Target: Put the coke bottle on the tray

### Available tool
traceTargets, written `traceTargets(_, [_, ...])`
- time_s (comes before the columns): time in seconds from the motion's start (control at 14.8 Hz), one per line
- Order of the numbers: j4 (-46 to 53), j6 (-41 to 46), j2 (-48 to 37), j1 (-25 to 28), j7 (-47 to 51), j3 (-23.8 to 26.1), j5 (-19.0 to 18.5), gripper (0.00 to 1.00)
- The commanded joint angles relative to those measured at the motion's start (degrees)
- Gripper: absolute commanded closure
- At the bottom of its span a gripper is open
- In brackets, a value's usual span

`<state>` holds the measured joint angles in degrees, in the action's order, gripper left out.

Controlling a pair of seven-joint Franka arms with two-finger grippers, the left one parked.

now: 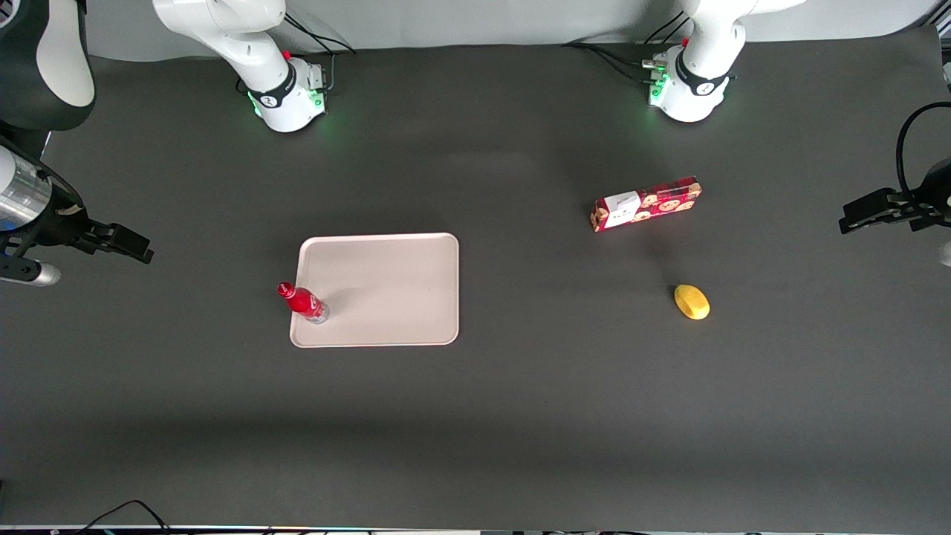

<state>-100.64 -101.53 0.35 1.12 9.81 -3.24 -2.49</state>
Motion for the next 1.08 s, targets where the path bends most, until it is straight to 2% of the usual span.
traceTargets(0.0, [3.6, 3.5, -0.5, -2.2, 0.0, 0.5, -0.1, 0.0])
traceTargets(0.4, [9.1, 5.5, 0.5, -2.4, -0.7, 0.3, 0.4, 0.0])
traceTargets(0.54, [9.1, 7.5, 0.5, -2.6, -3.0, 0.4, 0.4, 0.0])
traceTargets(0.67, [9.0, 8.7, 0.4, -2.8, -5.6, 0.2, 2.3, 0.0])
traceTargets(1.01, [7.9, 12.8, -0.4, -3.0, -4.7, 0.3, 2.6, 0.0])
